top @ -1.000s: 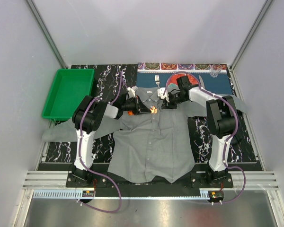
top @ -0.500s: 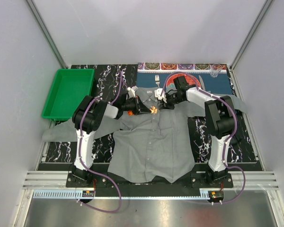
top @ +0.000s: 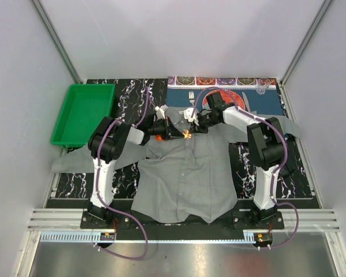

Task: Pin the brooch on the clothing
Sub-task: Pin the brooch to the clothes.

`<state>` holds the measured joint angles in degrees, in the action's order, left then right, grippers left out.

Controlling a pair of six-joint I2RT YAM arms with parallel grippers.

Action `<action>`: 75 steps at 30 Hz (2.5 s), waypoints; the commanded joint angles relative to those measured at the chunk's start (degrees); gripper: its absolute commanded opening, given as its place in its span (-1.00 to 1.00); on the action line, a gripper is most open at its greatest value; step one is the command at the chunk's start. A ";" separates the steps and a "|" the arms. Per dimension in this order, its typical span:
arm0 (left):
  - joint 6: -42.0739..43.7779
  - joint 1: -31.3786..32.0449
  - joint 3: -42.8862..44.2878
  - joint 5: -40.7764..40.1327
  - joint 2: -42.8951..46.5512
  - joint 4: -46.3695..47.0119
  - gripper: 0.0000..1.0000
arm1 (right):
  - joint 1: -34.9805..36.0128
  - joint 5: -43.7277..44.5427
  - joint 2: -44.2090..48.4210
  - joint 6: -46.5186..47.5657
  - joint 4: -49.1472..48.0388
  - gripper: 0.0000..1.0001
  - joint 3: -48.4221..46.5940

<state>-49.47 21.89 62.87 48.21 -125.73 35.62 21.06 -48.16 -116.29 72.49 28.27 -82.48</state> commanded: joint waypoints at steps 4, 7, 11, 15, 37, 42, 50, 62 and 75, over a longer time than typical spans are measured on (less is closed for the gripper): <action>0.61 0.26 1.02 1.63 0.93 2.44 -1.00 | 0.91 -1.94 -0.60 -0.68 -1.11 -0.89 -2.07; 0.52 0.26 0.94 1.72 1.10 2.53 -1.00 | 1.00 -1.50 -1.04 -0.51 -1.38 -0.89 -2.34; 0.43 0.26 0.94 1.72 0.93 2.53 -1.00 | 1.35 -0.27 -1.75 -0.33 -1.29 -0.89 -2.51; 0.43 0.26 0.94 1.80 0.84 2.62 -1.00 | 1.97 1.22 -2.10 0.72 -1.29 -0.90 -2.43; 0.25 0.26 0.94 2.07 0.75 2.97 -1.00 | 3.64 7.29 -4.30 -0.24 -5.33 -0.84 -2.69; 0.17 0.26 0.94 2.07 0.66 3.14 -1.00 | 3.99 8.43 -4.56 0.02 -5.68 -0.85 -2.43; 0.43 0.26 0.67 1.98 0.66 2.88 -1.00 | 4.52 11.15 -5.44 -2.87 -7.62 -0.87 -3.04; 1.57 0.26 0.94 1.19 0.66 0.16 -1.00 | 4.69 12.30 -5.35 -7.01 -9.72 -0.89 -3.31; 0.61 0.26 0.94 1.10 -0.13 -0.29 -1.00 | 4.60 13.36 -5.17 -8.24 -11.57 -0.88 -2.43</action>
<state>-48.88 21.56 62.87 47.09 -125.75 33.93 25.26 -37.98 -120.64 64.14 21.23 -84.05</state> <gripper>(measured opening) 0.008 0.055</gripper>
